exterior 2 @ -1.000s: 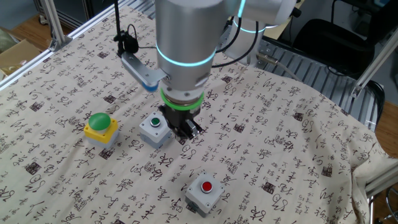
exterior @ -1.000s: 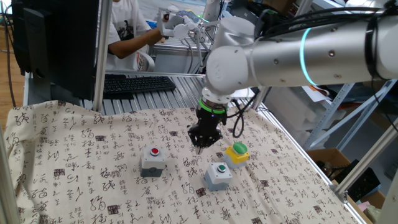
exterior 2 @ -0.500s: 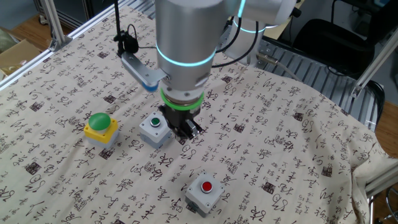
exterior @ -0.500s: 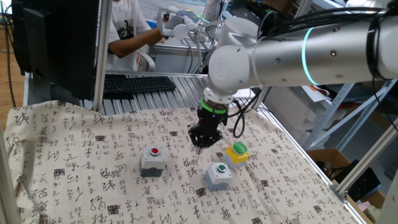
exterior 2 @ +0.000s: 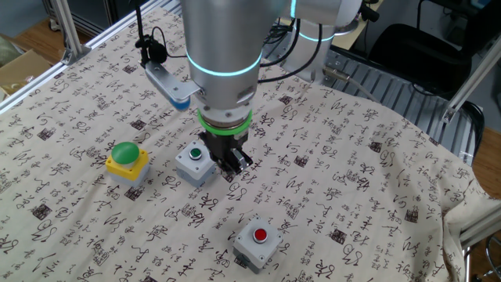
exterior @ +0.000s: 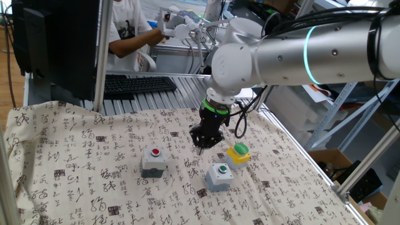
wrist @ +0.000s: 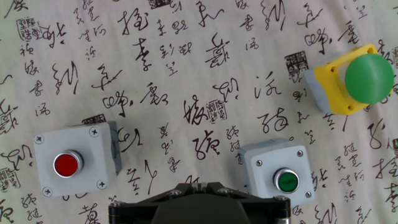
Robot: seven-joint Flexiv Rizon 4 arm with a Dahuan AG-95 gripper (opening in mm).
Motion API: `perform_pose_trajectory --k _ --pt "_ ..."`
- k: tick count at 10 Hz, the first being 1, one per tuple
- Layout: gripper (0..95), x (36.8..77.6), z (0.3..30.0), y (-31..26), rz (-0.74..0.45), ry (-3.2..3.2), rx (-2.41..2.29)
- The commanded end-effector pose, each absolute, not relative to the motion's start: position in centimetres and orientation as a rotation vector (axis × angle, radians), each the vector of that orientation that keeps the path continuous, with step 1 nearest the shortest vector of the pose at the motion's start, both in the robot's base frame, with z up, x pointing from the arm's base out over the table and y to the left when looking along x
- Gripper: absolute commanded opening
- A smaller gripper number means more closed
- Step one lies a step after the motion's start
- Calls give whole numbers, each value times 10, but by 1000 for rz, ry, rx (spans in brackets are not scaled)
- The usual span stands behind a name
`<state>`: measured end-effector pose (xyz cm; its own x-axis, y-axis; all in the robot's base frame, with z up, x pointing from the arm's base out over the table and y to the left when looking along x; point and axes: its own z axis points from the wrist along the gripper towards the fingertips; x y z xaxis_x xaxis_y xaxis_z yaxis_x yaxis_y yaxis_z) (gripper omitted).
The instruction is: Press three buttons from left to right in sequence
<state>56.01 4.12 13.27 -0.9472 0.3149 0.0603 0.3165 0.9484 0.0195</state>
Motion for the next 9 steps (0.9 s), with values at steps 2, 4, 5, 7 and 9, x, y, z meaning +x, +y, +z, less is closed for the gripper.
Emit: perform_pose_trajectory --k 2,4,5,7,9 --pt "0 560 133 46 -72 -3047 -499" --pt "0 564 130 66 -67 -3044 -512" --pt "0 566 130 76 -69 -3042 -523" --pt "0 572 133 97 -69 -3036 -542" --pt "0 580 136 114 -64 -3032 -559"
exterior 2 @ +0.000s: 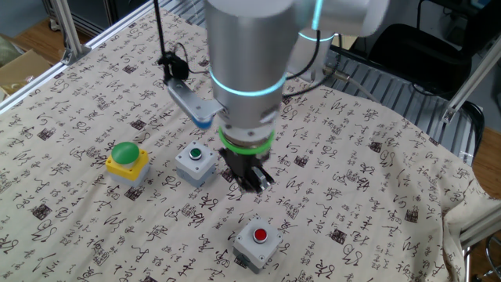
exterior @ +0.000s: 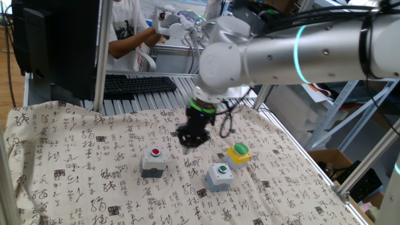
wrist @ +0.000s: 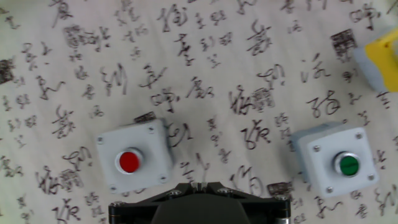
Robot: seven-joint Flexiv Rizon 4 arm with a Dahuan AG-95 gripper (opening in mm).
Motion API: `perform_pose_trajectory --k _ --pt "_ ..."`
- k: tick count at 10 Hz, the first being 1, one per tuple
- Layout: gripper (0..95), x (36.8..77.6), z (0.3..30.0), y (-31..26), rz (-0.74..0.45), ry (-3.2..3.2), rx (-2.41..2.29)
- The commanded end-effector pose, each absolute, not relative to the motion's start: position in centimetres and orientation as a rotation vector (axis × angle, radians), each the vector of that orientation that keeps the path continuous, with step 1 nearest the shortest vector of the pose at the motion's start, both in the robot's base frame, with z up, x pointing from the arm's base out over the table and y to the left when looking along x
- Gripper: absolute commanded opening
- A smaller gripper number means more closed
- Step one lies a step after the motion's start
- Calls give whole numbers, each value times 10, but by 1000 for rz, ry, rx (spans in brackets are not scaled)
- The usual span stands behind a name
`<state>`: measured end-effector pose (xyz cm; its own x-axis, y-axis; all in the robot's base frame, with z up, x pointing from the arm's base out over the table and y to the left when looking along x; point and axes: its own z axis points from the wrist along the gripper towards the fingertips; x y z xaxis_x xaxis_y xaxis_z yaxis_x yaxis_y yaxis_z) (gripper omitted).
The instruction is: Press three buttons from left to right in sequence
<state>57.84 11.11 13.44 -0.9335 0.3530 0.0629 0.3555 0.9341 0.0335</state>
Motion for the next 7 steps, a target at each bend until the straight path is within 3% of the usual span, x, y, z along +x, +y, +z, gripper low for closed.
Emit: perform_pose_trajectory --k 1,7 --pt "0 585 137 121 -76 -3027 -573" --pt "0 608 130 152 -73 -3015 -604"
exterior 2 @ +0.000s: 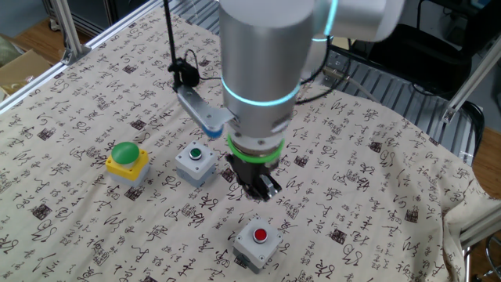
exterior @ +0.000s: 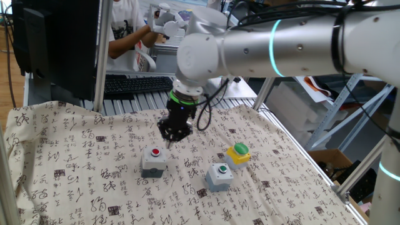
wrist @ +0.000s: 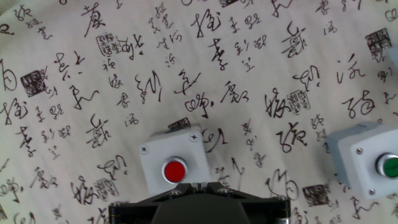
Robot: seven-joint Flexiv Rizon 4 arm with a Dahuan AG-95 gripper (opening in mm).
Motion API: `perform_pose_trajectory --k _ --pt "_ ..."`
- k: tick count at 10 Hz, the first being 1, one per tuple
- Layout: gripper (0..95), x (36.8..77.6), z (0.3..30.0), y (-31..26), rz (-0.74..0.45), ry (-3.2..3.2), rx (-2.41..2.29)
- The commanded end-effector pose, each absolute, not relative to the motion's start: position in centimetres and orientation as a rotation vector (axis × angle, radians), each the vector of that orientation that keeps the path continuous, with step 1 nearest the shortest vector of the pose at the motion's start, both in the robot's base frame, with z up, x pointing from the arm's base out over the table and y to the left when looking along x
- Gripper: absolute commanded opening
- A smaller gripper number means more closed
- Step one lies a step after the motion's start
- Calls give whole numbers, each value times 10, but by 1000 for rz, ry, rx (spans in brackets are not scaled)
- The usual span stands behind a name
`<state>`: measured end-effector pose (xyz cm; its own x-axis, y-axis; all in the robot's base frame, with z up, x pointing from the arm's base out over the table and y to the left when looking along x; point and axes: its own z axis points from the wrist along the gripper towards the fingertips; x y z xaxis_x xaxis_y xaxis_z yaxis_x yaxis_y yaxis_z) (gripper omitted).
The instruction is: Press three buttons from left to right in sequence
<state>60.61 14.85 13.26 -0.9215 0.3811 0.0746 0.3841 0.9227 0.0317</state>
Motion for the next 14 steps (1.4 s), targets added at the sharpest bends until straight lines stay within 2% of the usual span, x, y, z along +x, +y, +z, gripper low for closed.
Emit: perform_pose_trajectory --k 1,14 --pt "0 611 129 154 -76 -3015 -606" --pt "0 628 116 173 -83 -3016 -628"
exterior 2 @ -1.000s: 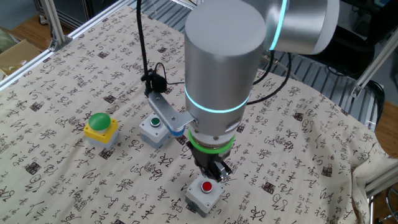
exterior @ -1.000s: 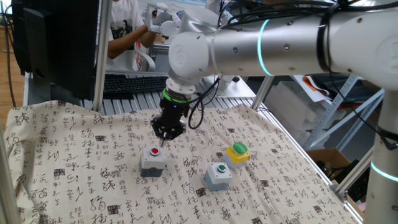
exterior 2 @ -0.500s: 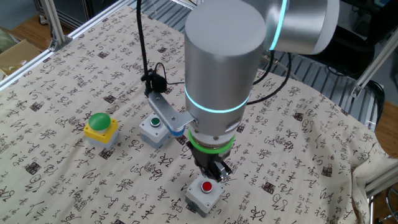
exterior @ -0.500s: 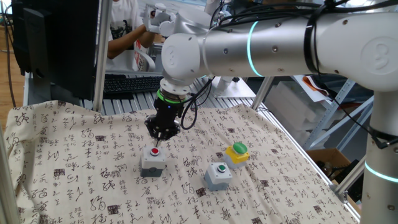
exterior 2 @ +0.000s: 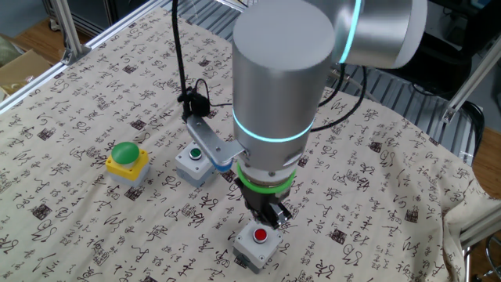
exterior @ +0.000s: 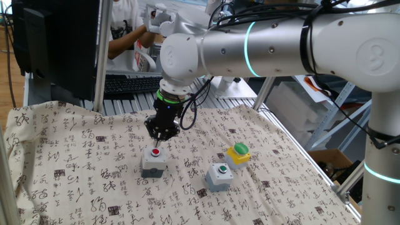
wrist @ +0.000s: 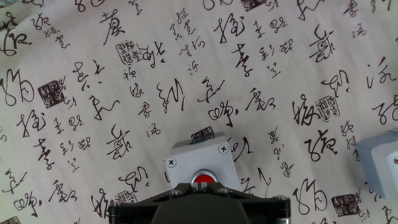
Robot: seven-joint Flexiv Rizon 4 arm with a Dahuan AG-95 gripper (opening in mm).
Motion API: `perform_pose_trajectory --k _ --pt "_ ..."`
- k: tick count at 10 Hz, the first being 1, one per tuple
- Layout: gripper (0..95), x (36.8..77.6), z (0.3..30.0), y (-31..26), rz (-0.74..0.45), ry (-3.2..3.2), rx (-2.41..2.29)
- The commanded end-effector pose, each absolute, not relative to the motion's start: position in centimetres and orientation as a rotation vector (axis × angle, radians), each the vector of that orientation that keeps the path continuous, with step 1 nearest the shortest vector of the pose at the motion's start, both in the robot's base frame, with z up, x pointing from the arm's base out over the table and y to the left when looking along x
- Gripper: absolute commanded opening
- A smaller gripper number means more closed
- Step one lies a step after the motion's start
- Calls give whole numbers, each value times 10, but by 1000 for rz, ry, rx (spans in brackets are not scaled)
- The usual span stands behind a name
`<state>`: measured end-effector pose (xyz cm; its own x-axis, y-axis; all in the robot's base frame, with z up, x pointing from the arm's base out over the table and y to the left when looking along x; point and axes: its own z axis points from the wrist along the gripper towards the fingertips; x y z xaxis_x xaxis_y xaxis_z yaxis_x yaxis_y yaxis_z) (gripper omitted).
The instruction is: Press three buttons from left to right in sequence
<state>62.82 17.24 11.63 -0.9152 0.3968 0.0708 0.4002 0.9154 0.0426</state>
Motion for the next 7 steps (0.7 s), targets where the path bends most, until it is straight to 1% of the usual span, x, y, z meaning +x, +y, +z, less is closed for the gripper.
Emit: perform_pose_trajectory --k 1,7 --pt "0 628 115 173 -78 -3016 -628" --pt "0 630 113 172 -58 -3019 -616"
